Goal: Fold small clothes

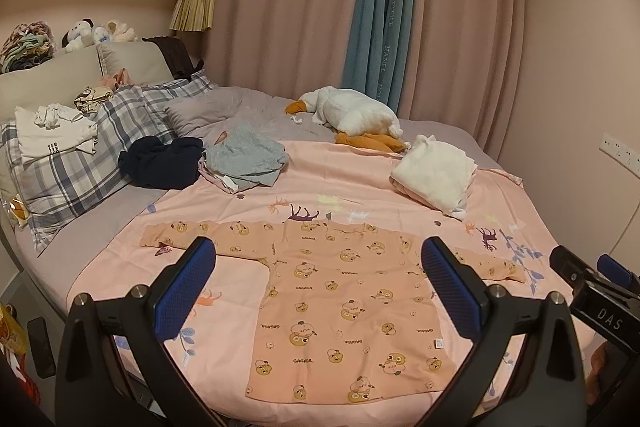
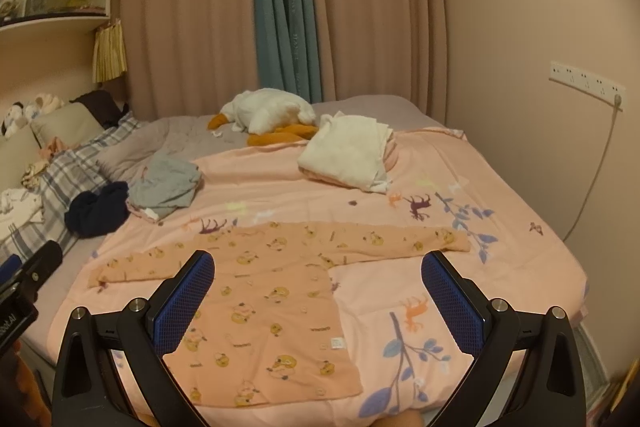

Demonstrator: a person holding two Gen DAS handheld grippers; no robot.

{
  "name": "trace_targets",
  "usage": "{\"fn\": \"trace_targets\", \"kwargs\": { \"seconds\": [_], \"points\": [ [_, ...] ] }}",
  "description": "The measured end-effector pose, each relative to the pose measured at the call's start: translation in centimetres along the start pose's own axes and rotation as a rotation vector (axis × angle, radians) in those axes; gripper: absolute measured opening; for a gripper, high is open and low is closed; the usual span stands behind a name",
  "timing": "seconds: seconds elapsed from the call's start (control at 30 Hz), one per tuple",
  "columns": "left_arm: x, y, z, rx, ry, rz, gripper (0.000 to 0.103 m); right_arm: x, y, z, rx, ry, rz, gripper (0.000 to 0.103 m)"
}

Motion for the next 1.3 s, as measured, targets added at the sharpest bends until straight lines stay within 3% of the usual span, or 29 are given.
{"fn": "trace_targets", "kwargs": {
  "seconds": [1.3],
  "points": [
    [-0.44, -0.22, 0.04, 0.011, -0.006, 0.019, 0.103, 0.22, -0.31, 0.35, 0.017, 0.007, 0.003, 0.103]
  ]
}}
Point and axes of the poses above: each gripper's, at about its wrist camera, not at the fingertips, and z roughly the way its jaws point, x to its left, y to its top, the point moved 7 cm from there along z, roughly the way its jaws point, and after that the axes turned 8 degrees about x, right-handed, at the moved point
